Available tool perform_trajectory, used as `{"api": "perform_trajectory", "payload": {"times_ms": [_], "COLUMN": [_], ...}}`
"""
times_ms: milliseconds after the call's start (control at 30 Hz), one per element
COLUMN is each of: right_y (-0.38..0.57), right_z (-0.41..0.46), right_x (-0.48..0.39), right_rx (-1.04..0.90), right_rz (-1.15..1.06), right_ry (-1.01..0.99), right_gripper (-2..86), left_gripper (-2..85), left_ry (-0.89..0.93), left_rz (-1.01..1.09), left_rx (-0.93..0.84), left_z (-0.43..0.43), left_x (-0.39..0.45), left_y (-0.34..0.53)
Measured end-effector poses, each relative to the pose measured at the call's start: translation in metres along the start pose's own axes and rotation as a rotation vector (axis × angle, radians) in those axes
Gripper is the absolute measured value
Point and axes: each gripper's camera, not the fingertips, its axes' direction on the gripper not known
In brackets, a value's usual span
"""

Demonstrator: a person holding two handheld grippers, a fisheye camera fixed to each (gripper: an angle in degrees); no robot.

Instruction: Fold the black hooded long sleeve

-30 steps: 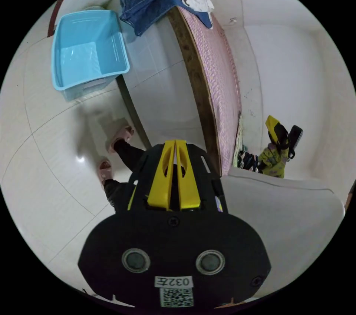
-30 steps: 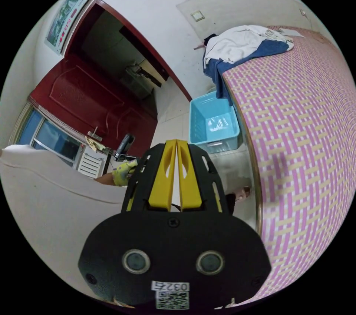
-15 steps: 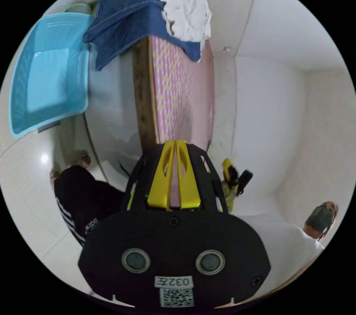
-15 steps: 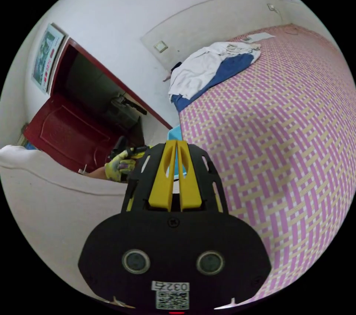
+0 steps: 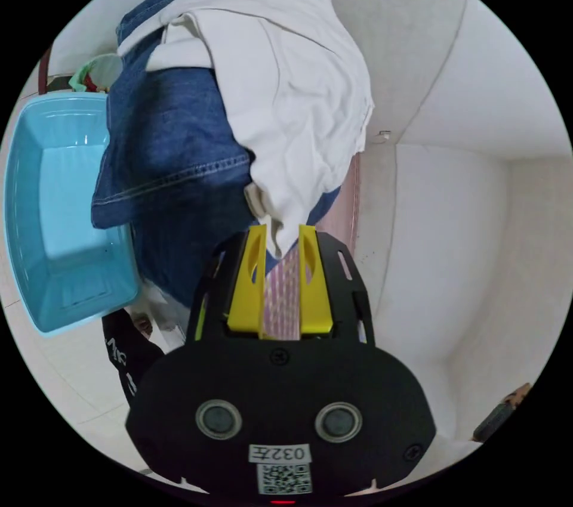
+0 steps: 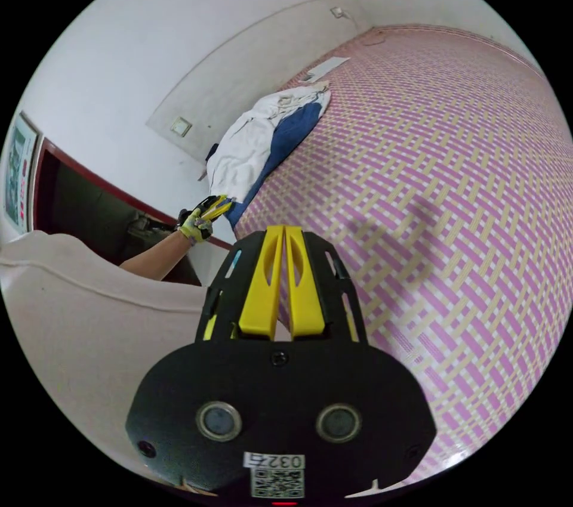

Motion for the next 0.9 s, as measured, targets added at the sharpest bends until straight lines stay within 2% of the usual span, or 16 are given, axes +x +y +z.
{"api": "perform_trajectory", "payload": {"times_ms": [267,400,533,633,667,700,733,833,900], "right_y": [-0.021,-0.025,-0.023,-0.016,-0.012,-0.010,-0.006,0.008,0.019], "right_z": [0.015,0.012,-0.006,-0.025,-0.033,-0.038,-0.047,-0.069,-0.081], "right_x": [-0.021,-0.023,-0.018,-0.007,-0.003,0.000,0.004,0.018,0.027], "right_rx": [0.018,0.016,0.043,0.075,0.091,0.099,0.118,0.168,0.195], "right_rz": [0.102,0.098,0.085,0.081,0.080,0.079,0.076,0.081,0.089], "right_ry": [0.049,0.052,0.061,0.061,0.061,0.062,0.067,0.072,0.084], "right_gripper": [-1.0,-1.0,-1.0,-1.0,-1.0,-1.0,-1.0,-1.0,-1.0], "left_gripper": [3.6,1.9,-0.1,-0.6,-0.7,-0.7,-0.8,-0.9,-0.9], "left_ry": [0.103,0.123,0.495,0.814,0.944,0.994,1.044,0.942,1.016], "left_rz": [-0.091,-0.061,-0.005,0.141,0.247,0.306,0.433,0.692,0.845], "left_rx": [-0.098,-0.086,0.092,0.149,0.128,0.101,0.032,-0.074,-0.183], "left_z": [0.047,0.057,0.061,0.069,0.073,0.075,0.078,0.085,0.101], "left_x": [-0.044,-0.047,-0.019,0.052,0.099,0.127,0.190,0.346,0.424], "left_y": [-0.049,-0.059,-0.072,-0.092,-0.099,-0.102,-0.102,-0.073,-0.039]}}
